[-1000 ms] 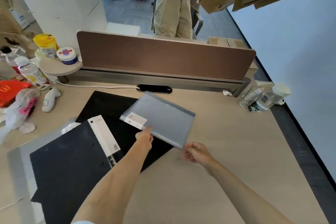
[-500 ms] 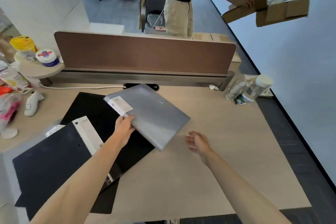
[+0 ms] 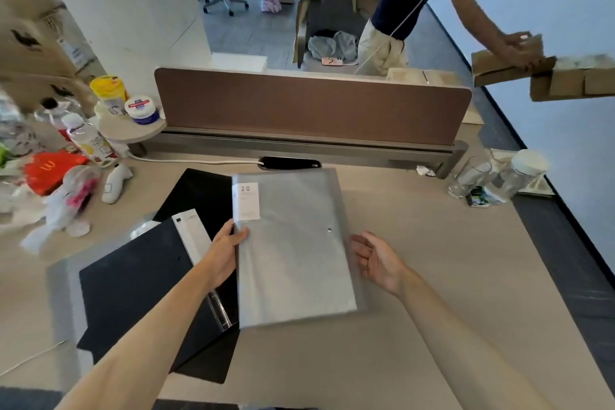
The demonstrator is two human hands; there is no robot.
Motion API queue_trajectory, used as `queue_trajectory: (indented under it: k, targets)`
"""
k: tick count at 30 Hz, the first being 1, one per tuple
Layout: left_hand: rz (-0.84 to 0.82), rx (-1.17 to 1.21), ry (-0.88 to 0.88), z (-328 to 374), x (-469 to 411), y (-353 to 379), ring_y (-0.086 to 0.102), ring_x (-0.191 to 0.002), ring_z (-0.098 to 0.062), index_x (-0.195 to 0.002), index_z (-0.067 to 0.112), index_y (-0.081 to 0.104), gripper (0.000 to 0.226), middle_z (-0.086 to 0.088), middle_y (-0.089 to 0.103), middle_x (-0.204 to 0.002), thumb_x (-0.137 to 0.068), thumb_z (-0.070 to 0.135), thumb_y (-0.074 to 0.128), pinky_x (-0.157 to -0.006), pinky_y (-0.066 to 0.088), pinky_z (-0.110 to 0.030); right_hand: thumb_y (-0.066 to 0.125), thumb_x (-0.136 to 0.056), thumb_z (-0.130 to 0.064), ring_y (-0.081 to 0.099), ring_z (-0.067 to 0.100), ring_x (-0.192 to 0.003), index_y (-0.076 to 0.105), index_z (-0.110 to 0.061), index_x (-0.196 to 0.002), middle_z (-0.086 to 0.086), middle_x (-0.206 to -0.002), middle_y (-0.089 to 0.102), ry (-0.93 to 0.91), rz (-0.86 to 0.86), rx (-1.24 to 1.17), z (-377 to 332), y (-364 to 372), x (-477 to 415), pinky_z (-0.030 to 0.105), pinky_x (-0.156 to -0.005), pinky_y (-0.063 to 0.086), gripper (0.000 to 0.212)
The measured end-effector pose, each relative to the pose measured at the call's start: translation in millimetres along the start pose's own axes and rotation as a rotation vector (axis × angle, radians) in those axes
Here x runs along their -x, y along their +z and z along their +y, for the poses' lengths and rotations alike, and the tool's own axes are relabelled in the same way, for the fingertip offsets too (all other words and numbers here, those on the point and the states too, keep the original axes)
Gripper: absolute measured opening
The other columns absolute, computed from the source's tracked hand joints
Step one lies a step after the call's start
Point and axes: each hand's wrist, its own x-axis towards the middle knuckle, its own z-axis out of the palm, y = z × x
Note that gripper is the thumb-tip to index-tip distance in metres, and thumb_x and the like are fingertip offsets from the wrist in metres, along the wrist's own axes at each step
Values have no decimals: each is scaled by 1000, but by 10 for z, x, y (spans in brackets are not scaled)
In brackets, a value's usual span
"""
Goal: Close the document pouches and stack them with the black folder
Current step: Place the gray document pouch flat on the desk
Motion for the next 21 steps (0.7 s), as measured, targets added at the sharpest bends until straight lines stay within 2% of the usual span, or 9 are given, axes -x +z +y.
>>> queue_trajectory:
  k: [3, 5, 7, 10, 13, 16, 18, 19, 21]
  targets:
    - [-19, -35, 3, -41, -61, 28, 62, -114, -30, -133, 17, 49, 34, -12, 63, -126, -98, 15, 48, -89, 53, -44, 54, -92, -38, 55, 8, -54, 61, -25, -83, -7, -73, 67, 0, -10, 132, -110, 86, 47, 24, -49, 31, 17]
    - [3, -86, 24, -66, -100, 73, 62, -112, -29, -132, 17, 47, 32, -11, 62, -125, -99, 16, 47, -92, 52, -45, 55, -93, -30, 56, 10, -57, 62, -24, -83, -3, -75, 67, -16, 18, 142, -136, 104, 31, 24, -50, 35, 13]
    - [24, -263, 59, -110, -158, 103, 63, -108, -24, -129, 20, 46, 30, -9, 62, -123, -99, 16, 47, -91, 53, -42, 54, -91, -16, 57, 9, -56, 62, -22, -88, -1, -73, 65, -45, 15, 218, -125, 117, 20, 21, -49, 39, 10]
    - [-12, -596, 100, -212, -230, 101, 56, -115, -25, -132, 30, 39, 50, -5, 55, -124, -90, 9, 56, -96, 51, -45, 58, -71, -4, 54, 13, -59, 56, -17, -92, 7, -76, 55, -56, 46, 403, -22, 130, 2, 22, -51, 38, 24]
    - [-15, -925, 41, -403, -270, 107, 36, -128, -33, -146, 27, 22, 75, -10, 31, -139, -82, 10, 58, -108, 37, -48, 53, -51, -6, 45, 14, -56, 51, -16, -96, 6, -72, 47, 29, 62, 568, 148, 140, -41, 24, -49, 31, 46]
    - [-58, -1167, 41, -578, -227, 98, 23, -136, -38, -151, 19, 16, 75, -11, 13, -154, -87, 10, 55, -114, 25, -46, 52, -50, -8, 43, 14, -60, 44, -13, -107, 5, -76, 46, 95, 36, 743, 248, 219, 3, 24, -48, 31, 58]
    - [-84, -1369, 148, -659, -214, 23, 11, -142, -37, -151, 20, 17, 71, -12, 6, -158, -90, 11, 51, -117, 17, -45, 56, -57, -10, 48, 14, -66, 43, -12, -114, 5, -80, 50, 93, 23, 901, 304, 242, -13, 23, -49, 37, 59]
    - [-108, -1486, 221, -691, -215, -21, 4, -146, -34, -151, 21, 17, 68, -11, 2, -159, -91, 11, 49, -119, 12, -46, 60, -63, -12, 53, 14, -73, 43, -14, -117, 3, -86, 55, 91, 21, 969, 334, 258, -31, 23, -54, 42, 57]
    - [-225, -1639, 364, -762, -234, -78, -2, -149, -29, -151, 22, 21, 64, -8, 0, -161, -93, 10, 44, -121, 5, -46, 64, -67, -17, 60, 15, -93, 47, -18, -115, 0, -102, 61, 48, 23, 1064, 398, 234, -73, 31, -75, 53, 52]
